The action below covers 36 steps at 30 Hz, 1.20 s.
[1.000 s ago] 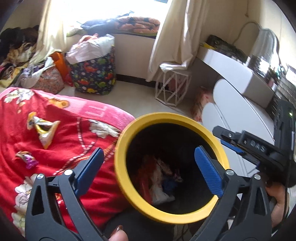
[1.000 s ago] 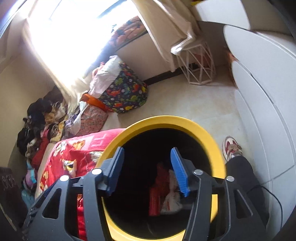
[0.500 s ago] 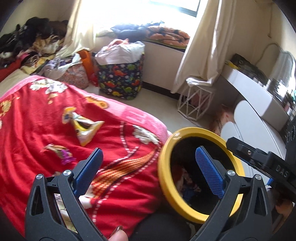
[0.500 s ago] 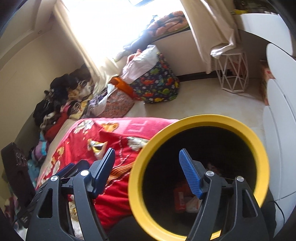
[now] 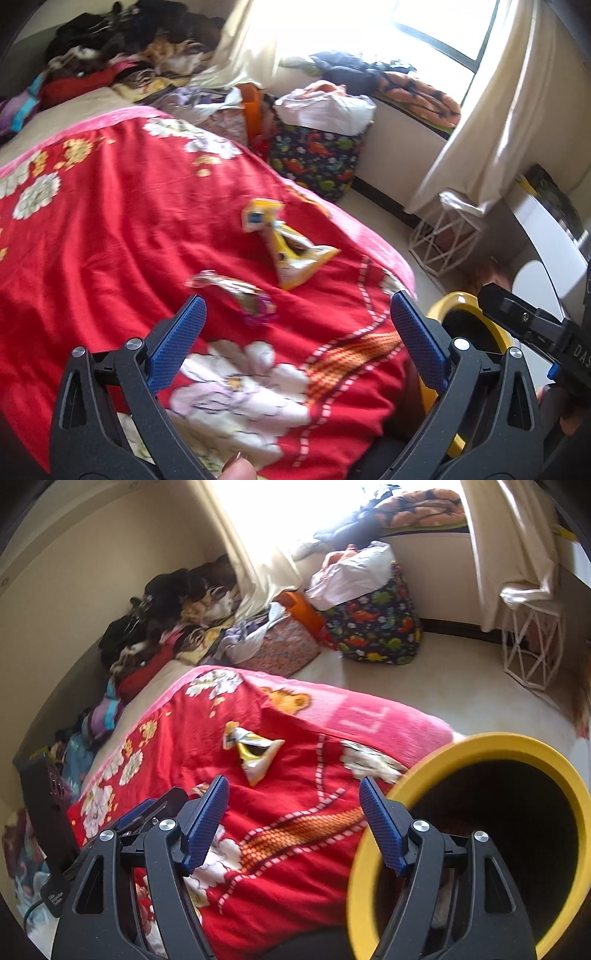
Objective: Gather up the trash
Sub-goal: 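Move both tools back over the bedspread toward the remaining wrappers, then grasp the brown-gold wrapper with the left tool while the right tool grasps the yellow-white wrapper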
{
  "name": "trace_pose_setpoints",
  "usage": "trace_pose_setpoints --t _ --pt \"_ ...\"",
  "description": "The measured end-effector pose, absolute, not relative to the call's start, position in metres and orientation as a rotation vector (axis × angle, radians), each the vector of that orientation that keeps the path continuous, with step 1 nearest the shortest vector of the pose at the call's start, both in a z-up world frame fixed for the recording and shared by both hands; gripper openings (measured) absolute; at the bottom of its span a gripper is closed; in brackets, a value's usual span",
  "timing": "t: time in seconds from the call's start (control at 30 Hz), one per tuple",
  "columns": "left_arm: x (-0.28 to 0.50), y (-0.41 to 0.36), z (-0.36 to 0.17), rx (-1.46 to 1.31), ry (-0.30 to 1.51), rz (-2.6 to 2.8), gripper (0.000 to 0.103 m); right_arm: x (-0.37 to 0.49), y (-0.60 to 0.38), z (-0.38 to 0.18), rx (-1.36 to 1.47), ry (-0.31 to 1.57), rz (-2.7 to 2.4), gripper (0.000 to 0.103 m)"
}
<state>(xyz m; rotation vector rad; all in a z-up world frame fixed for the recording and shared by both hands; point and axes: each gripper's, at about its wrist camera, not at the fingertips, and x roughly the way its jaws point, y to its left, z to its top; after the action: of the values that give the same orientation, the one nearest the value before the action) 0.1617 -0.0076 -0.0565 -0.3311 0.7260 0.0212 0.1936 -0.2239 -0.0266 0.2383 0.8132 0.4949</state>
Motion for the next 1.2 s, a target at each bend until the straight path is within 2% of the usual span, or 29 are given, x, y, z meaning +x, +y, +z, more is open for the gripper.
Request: trace_pose_setpoints --t 0.37,0.43,0.5,0.63,0.93,1.0,1.2 --pt "0.162 0.036 -0.071 -0.401 0.742 0.086 0.091 0.232 -0.17 -0.04 0.223 0.873 0.57 0.071" --pt "0.163 0.039 -0.075 -0.416 0.753 0.08 0.085 0.241 -0.165 -0.047 0.225 0.895 0.566 0.071" --pt "0.167 0.04 -0.081 -0.433 0.772 0.071 0.074 0.249 -0.16 -0.053 0.213 0.908 0.557 0.071" --pt "0.173 0.042 -0.091 -0.471 0.801 0.051 0.062 0.263 -0.15 -0.066 0.197 0.938 0.556 0.07" --pt "0.188 0.038 -0.111 -0.528 0.853 0.008 0.05 0.295 -0.141 -0.096 0.242 1.019 0.552 0.056" --pt "0.192 0.036 -0.115 -0.537 0.86 0.0 0.047 0.301 -0.139 -0.101 0.257 1.033 0.553 0.05" --pt "0.199 0.029 -0.12 -0.528 0.868 -0.023 0.046 0.316 -0.131 -0.113 0.28 1.066 0.57 0.043"
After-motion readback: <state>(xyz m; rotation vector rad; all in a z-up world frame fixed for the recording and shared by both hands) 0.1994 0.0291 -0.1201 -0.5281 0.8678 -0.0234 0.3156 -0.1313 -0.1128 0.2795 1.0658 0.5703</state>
